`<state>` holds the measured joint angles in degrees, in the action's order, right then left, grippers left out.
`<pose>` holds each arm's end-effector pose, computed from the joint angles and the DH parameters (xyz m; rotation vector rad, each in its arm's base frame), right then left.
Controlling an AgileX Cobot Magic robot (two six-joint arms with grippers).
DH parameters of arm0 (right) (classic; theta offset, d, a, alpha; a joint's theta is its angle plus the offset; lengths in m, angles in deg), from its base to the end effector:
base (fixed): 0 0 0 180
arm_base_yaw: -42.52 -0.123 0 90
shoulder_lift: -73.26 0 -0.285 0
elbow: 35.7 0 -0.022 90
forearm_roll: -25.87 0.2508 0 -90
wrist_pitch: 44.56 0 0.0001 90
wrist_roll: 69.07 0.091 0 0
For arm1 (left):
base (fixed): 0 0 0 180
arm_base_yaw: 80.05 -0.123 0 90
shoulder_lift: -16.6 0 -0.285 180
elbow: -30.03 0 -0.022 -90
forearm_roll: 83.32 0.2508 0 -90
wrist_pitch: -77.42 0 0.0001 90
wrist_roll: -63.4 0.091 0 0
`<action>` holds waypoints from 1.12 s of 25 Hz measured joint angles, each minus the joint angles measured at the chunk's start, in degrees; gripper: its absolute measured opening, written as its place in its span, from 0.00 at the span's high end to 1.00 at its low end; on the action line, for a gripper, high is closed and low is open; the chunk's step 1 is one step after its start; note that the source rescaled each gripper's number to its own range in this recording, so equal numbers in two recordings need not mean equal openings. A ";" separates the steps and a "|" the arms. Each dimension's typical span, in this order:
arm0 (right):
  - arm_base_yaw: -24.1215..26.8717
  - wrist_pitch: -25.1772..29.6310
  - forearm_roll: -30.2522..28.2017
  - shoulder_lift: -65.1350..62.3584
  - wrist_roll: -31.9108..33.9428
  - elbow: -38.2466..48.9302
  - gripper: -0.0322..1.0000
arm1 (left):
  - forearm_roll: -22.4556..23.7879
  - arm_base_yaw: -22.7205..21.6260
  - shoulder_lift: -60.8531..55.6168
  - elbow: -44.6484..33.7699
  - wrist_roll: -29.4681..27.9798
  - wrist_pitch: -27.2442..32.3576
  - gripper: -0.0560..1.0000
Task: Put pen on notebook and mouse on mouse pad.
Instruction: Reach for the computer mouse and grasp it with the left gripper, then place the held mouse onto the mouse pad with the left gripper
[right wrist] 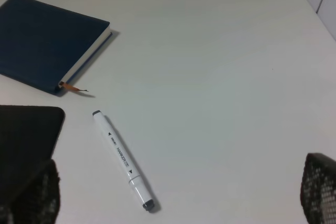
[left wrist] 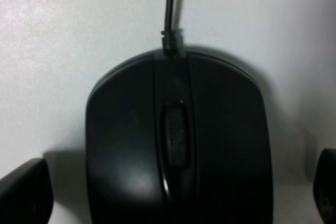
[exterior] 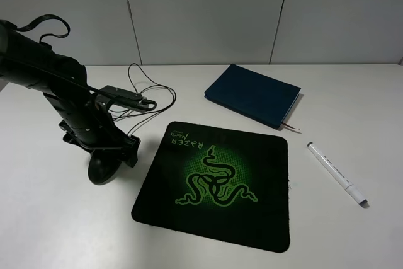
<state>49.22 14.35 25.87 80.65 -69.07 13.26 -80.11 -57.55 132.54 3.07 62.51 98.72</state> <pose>-0.0038 0.0004 0.2780 0.1176 2.0090 -0.0745 0.2947 -0.1201 0.1050 0.6066 2.8009 -0.0419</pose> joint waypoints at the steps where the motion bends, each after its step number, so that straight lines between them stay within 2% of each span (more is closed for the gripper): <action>1: 0.00 0.00 0.00 0.00 0.00 0.00 0.00 | 0.15 0.00 0.00 0.00 0.00 0.00 0.08; 2: 0.00 0.00 0.00 0.00 0.00 0.00 0.00 | 0.27 0.00 0.00 0.00 0.00 -0.06 0.15; 3: 0.00 0.00 0.00 0.00 0.00 0.00 0.00 | 0.27 0.00 0.00 0.00 0.00 -0.19 0.25; 8: 0.00 0.00 0.00 0.00 0.00 0.00 0.00 | 0.40 0.00 0.00 0.00 0.00 -0.44 0.90; 9: 0.00 0.00 0.00 0.00 0.00 0.00 0.00 | 0.44 0.00 0.00 0.00 0.00 -0.51 0.95; 24: 0.00 0.00 0.00 0.00 0.00 0.00 0.00 | 0.44 0.00 0.00 0.00 -0.05 -1.76 0.94; 28: 0.00 0.00 0.00 0.00 0.00 0.00 0.00 | 0.44 0.00 -0.64 0.00 -0.05 0.07 0.94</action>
<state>49.22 14.35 25.87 80.65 -69.07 13.26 -79.67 -57.55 131.90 3.07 62.45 98.79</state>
